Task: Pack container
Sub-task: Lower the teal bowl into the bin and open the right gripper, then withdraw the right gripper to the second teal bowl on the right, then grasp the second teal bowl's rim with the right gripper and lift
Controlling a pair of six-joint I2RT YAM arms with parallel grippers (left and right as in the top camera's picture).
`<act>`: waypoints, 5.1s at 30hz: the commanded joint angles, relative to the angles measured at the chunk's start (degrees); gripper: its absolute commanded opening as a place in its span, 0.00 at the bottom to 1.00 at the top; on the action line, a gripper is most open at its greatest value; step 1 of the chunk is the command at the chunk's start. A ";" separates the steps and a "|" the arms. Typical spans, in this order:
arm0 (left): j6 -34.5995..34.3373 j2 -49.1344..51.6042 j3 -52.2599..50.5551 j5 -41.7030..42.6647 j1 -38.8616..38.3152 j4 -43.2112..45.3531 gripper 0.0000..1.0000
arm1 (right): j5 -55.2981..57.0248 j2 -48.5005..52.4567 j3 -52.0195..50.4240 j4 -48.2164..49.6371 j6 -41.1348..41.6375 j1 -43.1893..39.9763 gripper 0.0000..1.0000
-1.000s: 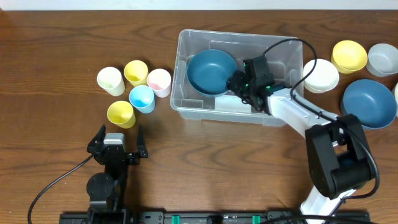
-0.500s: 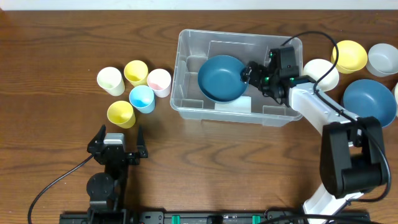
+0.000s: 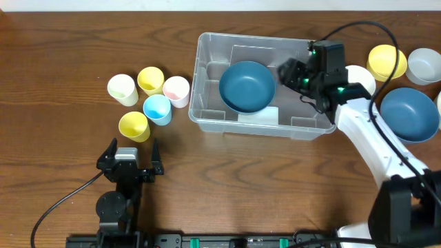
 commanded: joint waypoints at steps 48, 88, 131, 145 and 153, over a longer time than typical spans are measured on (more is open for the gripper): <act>0.81 -0.28 -0.76 0.83 0.24 -2.21 0.98 | 3.37 8.85 1.36 2.97 -2.82 3.76 0.25; 0.81 -0.28 -0.76 0.83 0.24 -2.21 0.98 | 22.21 -25.14 -9.84 -29.75 19.34 -41.05 0.99; 0.81 -0.28 -0.76 0.83 0.24 -2.19 0.98 | 9.94 4.66 -9.94 -13.29 12.87 -53.22 0.70; 0.81 -0.28 -0.76 0.83 0.24 -2.21 0.98 | 11.69 4.66 -10.01 -13.07 12.22 -54.27 0.30; 0.81 -0.28 -0.76 0.83 0.24 -2.21 0.98 | 11.72 4.66 -10.80 -14.25 12.31 -54.29 0.04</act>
